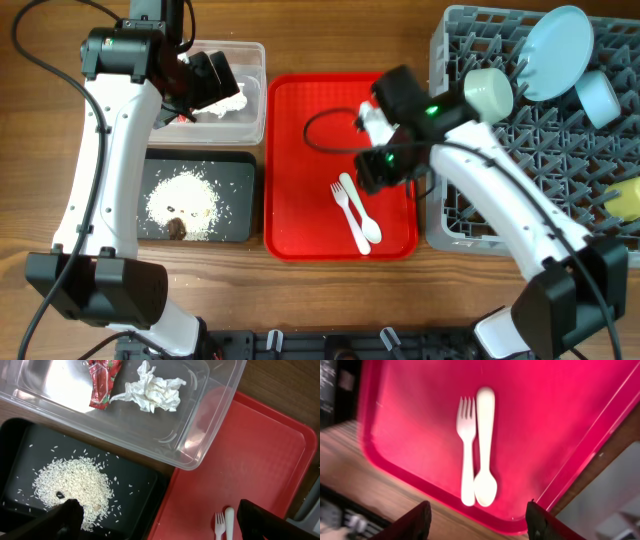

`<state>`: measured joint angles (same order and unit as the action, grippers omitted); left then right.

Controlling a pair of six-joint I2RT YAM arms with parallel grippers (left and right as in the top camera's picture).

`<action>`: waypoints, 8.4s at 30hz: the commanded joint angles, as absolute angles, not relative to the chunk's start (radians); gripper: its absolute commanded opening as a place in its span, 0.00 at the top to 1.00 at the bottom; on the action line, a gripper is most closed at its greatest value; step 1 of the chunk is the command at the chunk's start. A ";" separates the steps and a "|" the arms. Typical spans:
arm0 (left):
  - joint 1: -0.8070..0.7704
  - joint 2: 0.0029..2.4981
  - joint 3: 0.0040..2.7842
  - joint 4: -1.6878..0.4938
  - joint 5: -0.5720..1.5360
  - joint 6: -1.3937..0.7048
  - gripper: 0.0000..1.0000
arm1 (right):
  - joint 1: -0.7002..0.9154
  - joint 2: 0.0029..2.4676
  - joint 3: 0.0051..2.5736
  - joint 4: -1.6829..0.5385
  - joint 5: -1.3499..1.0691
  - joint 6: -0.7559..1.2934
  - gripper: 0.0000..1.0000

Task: Sort waste into correct bins and load items into the dishwasher rack
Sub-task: 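Move the right gripper back over the red tray toward the white spoon, then lower the right gripper and grasp the white plastic spoon handle, then carry the white spoon into the dish rack and release, then reach the right gripper to the white plastic fork and grasp it, then carry the white fork to the dish rack and insert it upright, then open the right gripper to release the fork and lift away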

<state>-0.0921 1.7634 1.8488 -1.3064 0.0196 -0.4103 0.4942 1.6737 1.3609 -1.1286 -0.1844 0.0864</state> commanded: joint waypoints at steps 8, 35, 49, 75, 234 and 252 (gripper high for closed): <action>-0.091 1.760 1.851 -1.309 0.009 -0.427 0.00 | 0.596 1.738 1.093 -0.846 -0.066 0.187 0.38; -0.091 1.760 1.851 -1.311 0.009 -0.427 0.00 | 0.596 1.858 1.086 -0.802 0.002 0.291 0.61; -0.091 1.760 1.851 -1.311 0.010 -0.427 0.00 | 0.595 1.861 1.032 -0.749 0.000 0.291 0.76; -0.091 1.760 1.851 -1.311 0.009 -0.427 0.00 | 0.479 1.440 1.154 -0.775 0.004 0.313 0.96; -0.091 1.760 1.851 -1.314 0.010 -0.427 0.00 | 0.115 1.633 1.164 -0.912 -0.085 0.287 0.94; -0.091 1.760 1.851 -1.314 0.009 -0.427 0.00 | 0.096 1.532 1.264 -0.994 0.002 0.280 0.54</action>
<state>-0.0921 1.7638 1.8488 -1.3106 0.0193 -0.4103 0.1123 1.6127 1.1797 -0.9886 -0.0525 0.2852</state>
